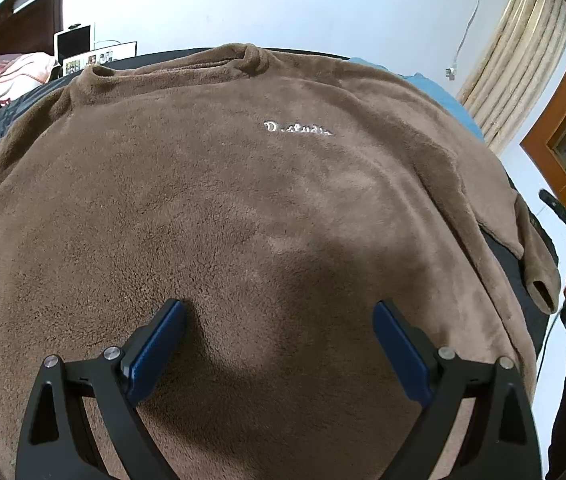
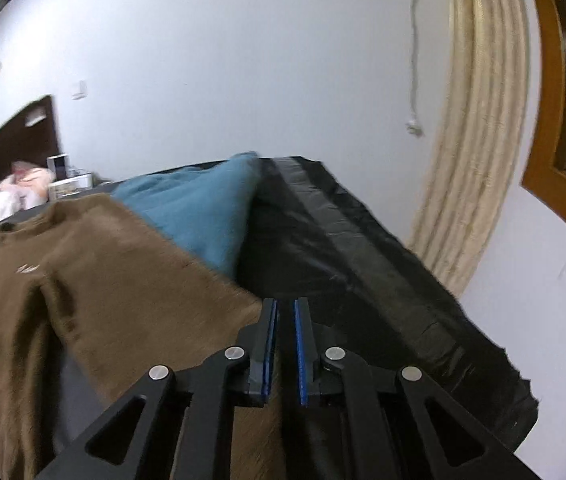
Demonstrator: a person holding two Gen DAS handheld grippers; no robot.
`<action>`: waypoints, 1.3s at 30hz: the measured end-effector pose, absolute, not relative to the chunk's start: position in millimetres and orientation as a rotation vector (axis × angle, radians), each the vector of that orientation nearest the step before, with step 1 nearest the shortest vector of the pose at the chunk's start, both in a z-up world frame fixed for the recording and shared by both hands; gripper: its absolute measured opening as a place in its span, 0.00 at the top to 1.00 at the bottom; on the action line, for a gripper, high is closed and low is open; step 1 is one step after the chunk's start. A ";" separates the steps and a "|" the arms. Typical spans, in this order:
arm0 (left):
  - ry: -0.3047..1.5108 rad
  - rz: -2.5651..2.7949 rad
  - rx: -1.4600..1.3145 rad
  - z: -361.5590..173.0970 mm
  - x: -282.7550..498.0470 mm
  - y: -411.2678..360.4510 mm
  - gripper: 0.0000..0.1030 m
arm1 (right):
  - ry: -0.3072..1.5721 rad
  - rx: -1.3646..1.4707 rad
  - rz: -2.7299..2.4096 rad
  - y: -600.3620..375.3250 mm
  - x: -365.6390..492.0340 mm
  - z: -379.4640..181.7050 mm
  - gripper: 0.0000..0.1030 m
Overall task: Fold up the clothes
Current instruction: 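Grasp the sweatshirt sleeve cuff with the right gripper, then lift the sleeve with the right gripper and fold it across the body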
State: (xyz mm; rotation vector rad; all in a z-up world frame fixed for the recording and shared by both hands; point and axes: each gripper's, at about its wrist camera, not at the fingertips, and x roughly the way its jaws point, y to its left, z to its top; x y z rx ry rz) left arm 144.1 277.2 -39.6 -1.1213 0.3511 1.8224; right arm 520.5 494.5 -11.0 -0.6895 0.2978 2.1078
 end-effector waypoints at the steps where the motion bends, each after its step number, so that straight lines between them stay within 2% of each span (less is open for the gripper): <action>1: 0.352 1.823 -1.119 -40.1 144.3 277.5 0.06 | 0.279 -0.691 2.132 483.4 522.6 -10.4 0.76; 2: 0.352 1.823 -1.116 -40.4 144.8 277.8 0.05 | 0.261 -0.692 2.156 472.2 524.8 -9.7 0.51; 3: 0.353 1.824 -1.113 -40.7 145.3 278.0 0.05 | 0.247 -0.688 2.181 459.8 527.9 -8.8 0.21; 4: 0.355 1.826 -1.109 -40.9 146.0 278.2 0.05 | 0.235 -0.675 2.205 447.8 531.4 -8.2 0.16; 13: 0.346 1.829 -1.096 -40.3 149.6 275.2 0.05 | 0.126 -0.756 2.362 370.5 527.6 -25.0 0.16; 17: 0.340 1.831 -1.093 -41.2 148.7 273.9 0.04 | 0.006 -0.880 2.366 354.5 515.1 -42.0 0.16; 20: 0.347 1.833 -1.088 -41.9 149.9 274.4 0.04 | 0.009 -0.926 2.362 361.6 508.8 -51.5 0.16; 22: 0.355 1.834 -1.082 -42.3 150.7 275.8 0.03 | 0.025 -0.955 2.357 369.4 504.7 -58.0 0.19; 25: 0.374 1.837 -1.072 -42.6 152.1 276.4 0.02 | 0.089 -0.984 2.323 382.8 500.5 -65.8 0.29; 27: 0.379 1.836 -1.069 -42.8 152.1 276.6 0.01 | 0.124 -0.997 2.302 390.2 500.0 -69.7 0.40; 29: 0.380 1.836 -1.068 -43.0 151.8 276.6 0.01 | 0.151 -1.006 2.282 396.1 501.1 -72.2 0.42; 31: 0.385 1.837 -1.064 -43.3 152.1 276.7 0.01 | 0.149 -1.010 2.262 397.0 501.2 -71.4 0.51; 33: 0.392 1.839 -1.060 -43.6 152.9 277.1 0.01 | 0.149 -1.011 2.243 398.3 501.6 -70.1 0.68; 34: 0.394 1.840 -1.059 -43.7 153.2 277.2 0.01 | 0.165 -0.988 2.235 401.1 504.9 -65.8 0.71; 36: 0.392 1.839 -1.059 -43.8 153.1 277.1 0.01 | 0.196 -0.943 2.219 406.8 511.3 -57.4 0.82; 39: 0.386 1.838 -1.063 -43.2 152.3 276.8 0.01 | 0.245 -0.850 2.195 417.1 524.6 -38.3 0.87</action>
